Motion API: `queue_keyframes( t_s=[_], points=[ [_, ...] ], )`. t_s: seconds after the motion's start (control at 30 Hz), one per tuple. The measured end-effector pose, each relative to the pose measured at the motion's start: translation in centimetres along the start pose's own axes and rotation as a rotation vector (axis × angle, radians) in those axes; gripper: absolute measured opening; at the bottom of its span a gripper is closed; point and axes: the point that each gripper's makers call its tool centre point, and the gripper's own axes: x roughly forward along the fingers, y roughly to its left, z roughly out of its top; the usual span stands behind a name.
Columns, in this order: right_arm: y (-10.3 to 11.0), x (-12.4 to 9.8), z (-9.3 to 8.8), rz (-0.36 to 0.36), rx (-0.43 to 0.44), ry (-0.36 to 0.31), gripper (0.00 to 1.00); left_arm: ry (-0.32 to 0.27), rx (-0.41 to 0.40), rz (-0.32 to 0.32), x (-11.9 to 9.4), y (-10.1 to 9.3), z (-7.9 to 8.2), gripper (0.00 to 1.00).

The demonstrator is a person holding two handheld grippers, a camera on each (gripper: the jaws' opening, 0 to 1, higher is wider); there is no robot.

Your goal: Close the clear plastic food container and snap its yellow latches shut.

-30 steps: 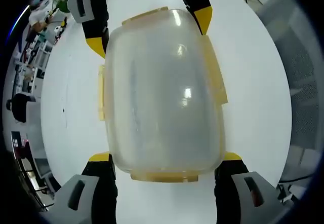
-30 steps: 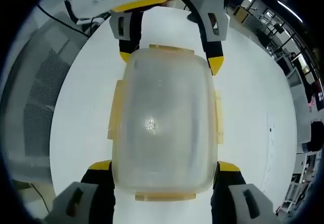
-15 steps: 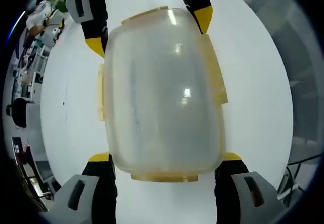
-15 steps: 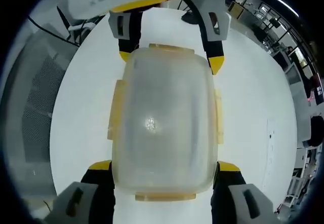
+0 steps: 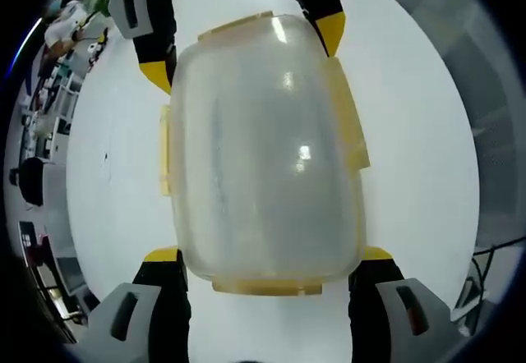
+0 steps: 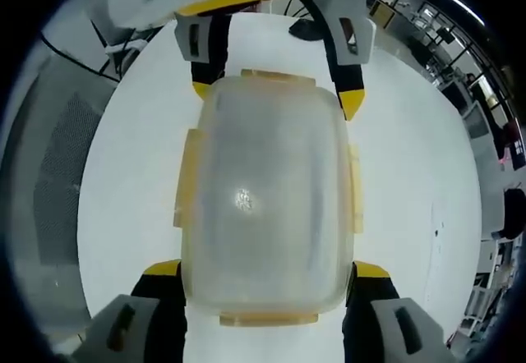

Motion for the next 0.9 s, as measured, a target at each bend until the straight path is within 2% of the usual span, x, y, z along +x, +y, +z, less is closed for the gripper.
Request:
queue_keyframes(
  t_s=[0.3, 0.9],
  points=[
    [-1.2, 0.3, 1.1, -0.001, 0.003, -0.008, 0.78, -0.001, 0.001, 0.000, 0.1, 1.0, -1.4, 0.78],
    [-2.9, 0.6, 1.6, 0.003, -0.010, 0.001, 0.78, -0.007, -0.009, 0.000, 0.3, 2.5, -2.2, 0.78]
  ],
)
